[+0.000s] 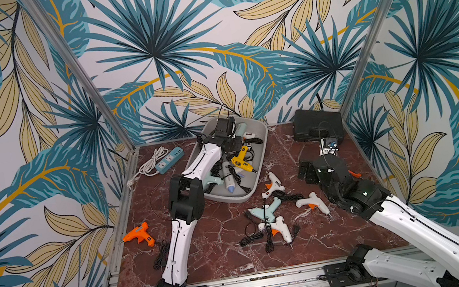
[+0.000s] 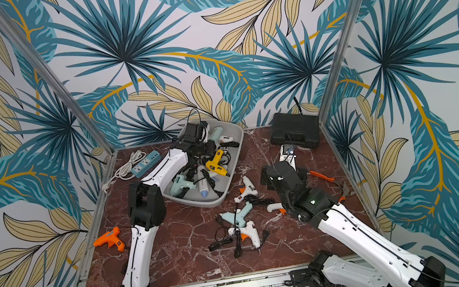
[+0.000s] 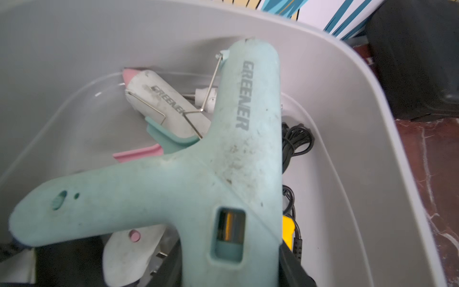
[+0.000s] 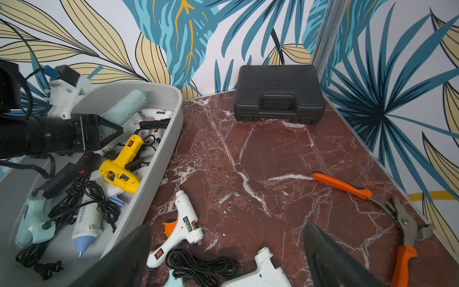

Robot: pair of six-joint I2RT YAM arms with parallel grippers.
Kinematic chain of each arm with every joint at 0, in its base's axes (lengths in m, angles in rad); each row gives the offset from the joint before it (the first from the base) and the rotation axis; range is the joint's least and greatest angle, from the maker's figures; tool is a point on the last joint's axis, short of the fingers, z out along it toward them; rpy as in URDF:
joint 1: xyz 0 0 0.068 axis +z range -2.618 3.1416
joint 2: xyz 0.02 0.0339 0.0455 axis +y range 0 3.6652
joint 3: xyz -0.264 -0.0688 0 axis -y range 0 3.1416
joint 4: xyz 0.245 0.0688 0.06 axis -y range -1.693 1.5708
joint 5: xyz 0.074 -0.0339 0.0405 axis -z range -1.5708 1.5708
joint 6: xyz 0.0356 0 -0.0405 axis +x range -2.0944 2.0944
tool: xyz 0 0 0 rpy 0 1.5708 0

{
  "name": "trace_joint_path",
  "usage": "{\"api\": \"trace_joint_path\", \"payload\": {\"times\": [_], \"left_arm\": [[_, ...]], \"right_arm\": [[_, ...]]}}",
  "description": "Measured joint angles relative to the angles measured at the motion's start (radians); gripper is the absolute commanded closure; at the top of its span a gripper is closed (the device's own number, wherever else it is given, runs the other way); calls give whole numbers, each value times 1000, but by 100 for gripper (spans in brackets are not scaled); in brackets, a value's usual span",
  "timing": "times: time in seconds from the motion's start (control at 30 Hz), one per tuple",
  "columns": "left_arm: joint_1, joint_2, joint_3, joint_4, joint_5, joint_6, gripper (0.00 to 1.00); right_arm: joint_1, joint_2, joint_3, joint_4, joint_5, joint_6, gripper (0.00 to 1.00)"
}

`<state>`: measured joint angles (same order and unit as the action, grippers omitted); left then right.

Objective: Put the hot melt glue gun into the storage box
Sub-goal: Place the hot melt adhesive gun in the storage box.

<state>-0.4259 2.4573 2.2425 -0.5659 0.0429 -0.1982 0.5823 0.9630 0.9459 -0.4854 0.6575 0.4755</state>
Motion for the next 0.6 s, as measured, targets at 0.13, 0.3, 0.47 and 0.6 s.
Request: {"api": "trace_joint_path", "payload": {"times": [0.13, 0.3, 0.47, 0.6], "left_arm": [[-4, 48, 35, -46, -14, 5, 100], [-6, 52, 49, -66, -33, 9, 87], [-16, 52, 49, -85, -40, 21, 40], [-22, 52, 54, -119, -43, 31, 30]], "right_arm": [[0, 0, 0, -12, 0, 3, 1], [0, 0, 0, -15, 0, 3, 0], [0, 2, 2, -23, 0, 3, 0], [0, 17, 16, -34, 0, 3, 1]]}}
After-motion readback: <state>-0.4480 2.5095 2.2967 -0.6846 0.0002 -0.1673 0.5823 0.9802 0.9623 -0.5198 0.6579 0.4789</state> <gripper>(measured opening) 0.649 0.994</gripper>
